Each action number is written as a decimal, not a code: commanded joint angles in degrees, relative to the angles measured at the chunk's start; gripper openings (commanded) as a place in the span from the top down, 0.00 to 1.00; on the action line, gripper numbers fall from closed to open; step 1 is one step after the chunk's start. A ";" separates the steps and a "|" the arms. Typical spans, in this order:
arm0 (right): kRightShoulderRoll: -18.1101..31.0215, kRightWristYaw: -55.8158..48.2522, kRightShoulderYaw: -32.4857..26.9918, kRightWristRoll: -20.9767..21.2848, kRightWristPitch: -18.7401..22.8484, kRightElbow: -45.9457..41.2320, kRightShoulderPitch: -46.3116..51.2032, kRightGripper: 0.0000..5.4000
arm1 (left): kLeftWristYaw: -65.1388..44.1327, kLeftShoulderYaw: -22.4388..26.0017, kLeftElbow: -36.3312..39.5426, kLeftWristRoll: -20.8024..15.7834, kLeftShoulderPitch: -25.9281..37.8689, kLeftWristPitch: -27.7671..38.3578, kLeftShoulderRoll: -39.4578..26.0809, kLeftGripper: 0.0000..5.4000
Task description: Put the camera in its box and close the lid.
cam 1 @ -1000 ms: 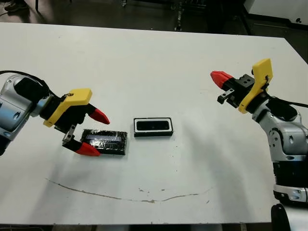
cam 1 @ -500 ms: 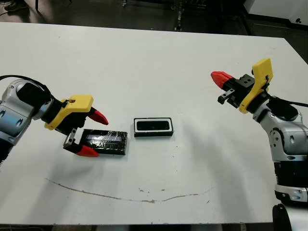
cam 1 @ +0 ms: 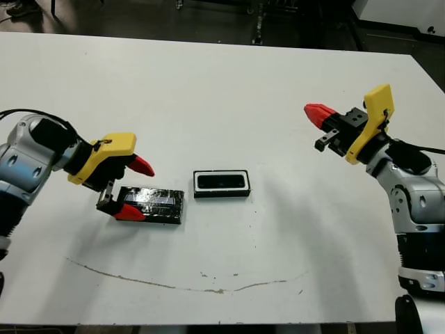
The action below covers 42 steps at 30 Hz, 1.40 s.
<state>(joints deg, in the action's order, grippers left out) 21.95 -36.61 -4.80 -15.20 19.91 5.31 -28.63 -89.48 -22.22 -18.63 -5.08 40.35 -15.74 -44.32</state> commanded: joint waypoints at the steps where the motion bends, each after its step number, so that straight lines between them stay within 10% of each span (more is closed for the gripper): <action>1: 0.77 -0.28 -0.08 -0.26 -0.31 0.50 0.64 1.00 | -0.55 -0.34 -1.33 1.27 0.29 2.21 0.53 0.00; 22: 0.69 -0.20 0.27 -0.03 -2.41 1.18 1.20 1.00 | -0.94 -0.53 -3.93 4.23 -0.11 6.04 1.78 0.00; 42: 0.83 -0.01 0.37 -0.17 -1.18 0.69 1.41 1.00 | 0.16 -1.42 -3.26 4.76 -0.67 -5.92 3.06 0.00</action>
<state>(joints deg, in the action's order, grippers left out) 21.96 -36.60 -4.34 -15.17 17.92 6.03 -28.32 -88.39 -22.52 -21.66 -0.62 40.70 -20.39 -41.48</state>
